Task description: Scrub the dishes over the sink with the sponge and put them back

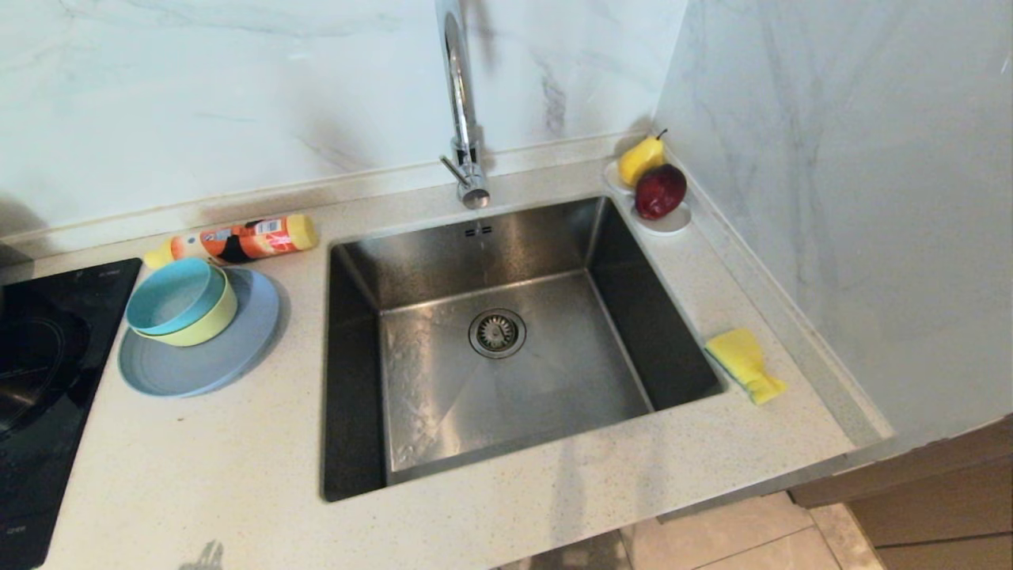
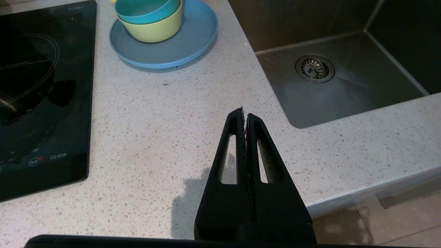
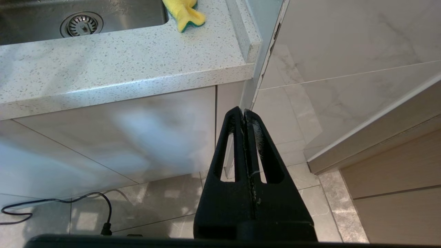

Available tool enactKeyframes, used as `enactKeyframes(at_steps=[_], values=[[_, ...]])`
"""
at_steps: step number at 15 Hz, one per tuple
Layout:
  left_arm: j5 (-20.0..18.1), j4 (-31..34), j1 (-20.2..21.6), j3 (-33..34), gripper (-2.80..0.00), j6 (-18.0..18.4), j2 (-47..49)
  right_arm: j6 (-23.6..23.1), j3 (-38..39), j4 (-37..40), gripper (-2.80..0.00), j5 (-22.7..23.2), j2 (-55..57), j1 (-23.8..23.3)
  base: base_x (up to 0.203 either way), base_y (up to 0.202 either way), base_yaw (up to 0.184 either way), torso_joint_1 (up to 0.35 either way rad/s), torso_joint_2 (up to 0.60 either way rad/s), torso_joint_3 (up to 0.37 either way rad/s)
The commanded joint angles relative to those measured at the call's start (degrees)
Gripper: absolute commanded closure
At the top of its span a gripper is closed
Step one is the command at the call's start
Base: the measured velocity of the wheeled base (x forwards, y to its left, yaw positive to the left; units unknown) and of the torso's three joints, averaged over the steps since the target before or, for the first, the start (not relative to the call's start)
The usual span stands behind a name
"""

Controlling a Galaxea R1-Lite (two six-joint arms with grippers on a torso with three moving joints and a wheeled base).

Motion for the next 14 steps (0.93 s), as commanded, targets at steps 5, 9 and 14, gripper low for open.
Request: enactKeyframes(at_steps=[5,9,14], values=[[-0.01,-0.08,0.01,2.29,0.00,0.09,0.19,-0.02,0.01,0.02,0.00,0.01,0.09,0.00,0.000,0.000,0.000,0.000,0.00,0.000],[-0.01,-0.08,0.01,2.29,0.00,0.00,0.19,-0.02,0.01,-0.06,0.00,0.01,0.09,0.00,0.000,0.000,0.000,0.000,0.00,0.000],[-0.01,-0.08,0.01,2.29,0.00,0.09,0.19,0.06,0.01,0.02,0.00,0.01,0.09,0.00,0.000,0.000,0.000,0.000,0.00,0.000]])
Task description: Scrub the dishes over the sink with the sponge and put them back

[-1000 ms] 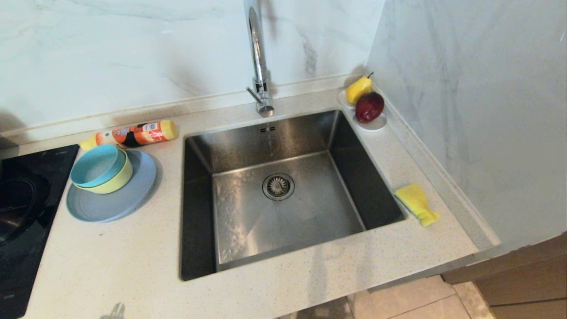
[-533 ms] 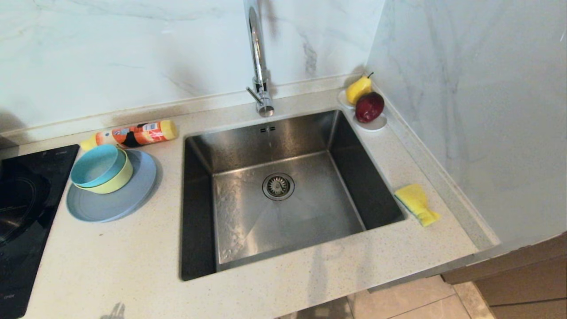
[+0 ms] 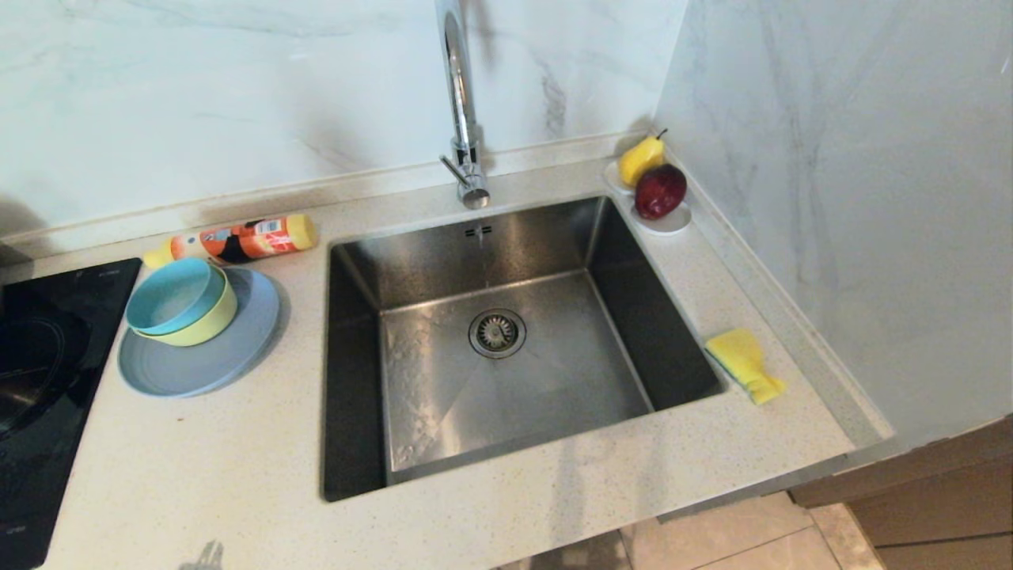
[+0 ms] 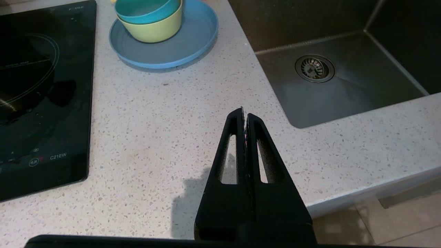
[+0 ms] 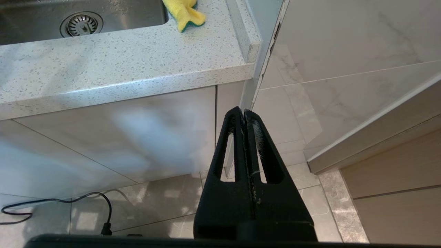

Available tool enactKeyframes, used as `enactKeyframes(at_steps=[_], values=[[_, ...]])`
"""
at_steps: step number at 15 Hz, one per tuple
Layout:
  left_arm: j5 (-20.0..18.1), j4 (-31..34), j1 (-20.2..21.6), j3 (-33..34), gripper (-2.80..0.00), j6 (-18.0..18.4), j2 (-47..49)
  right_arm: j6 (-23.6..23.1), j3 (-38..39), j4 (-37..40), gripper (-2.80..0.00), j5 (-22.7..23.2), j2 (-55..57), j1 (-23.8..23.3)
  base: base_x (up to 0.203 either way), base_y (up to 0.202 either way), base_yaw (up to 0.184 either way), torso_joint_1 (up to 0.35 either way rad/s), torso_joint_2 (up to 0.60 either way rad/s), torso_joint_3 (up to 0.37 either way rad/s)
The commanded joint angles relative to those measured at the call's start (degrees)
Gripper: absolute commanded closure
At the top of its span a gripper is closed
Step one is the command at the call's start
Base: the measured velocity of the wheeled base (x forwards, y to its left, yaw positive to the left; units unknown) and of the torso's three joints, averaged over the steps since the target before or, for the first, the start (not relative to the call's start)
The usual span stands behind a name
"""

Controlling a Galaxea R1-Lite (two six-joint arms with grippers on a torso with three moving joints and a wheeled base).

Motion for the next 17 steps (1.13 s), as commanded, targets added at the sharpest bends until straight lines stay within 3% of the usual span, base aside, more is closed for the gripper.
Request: enactKeyframes(at_steps=[1,17], values=[[-0.01,-0.08,0.01,2.29,0.00,0.06,0.19,0.05,0.01,-0.01,0.00,0.04,0.05,0.00,0.000,0.000,0.000,0.000,0.00,0.000],[-0.01,-0.08,0.01,2.29,0.00,-0.03,0.19,0.49,0.01,-0.01,0.00,0.04,0.06,0.09,0.000,0.000,0.000,0.000,0.00,0.000]])
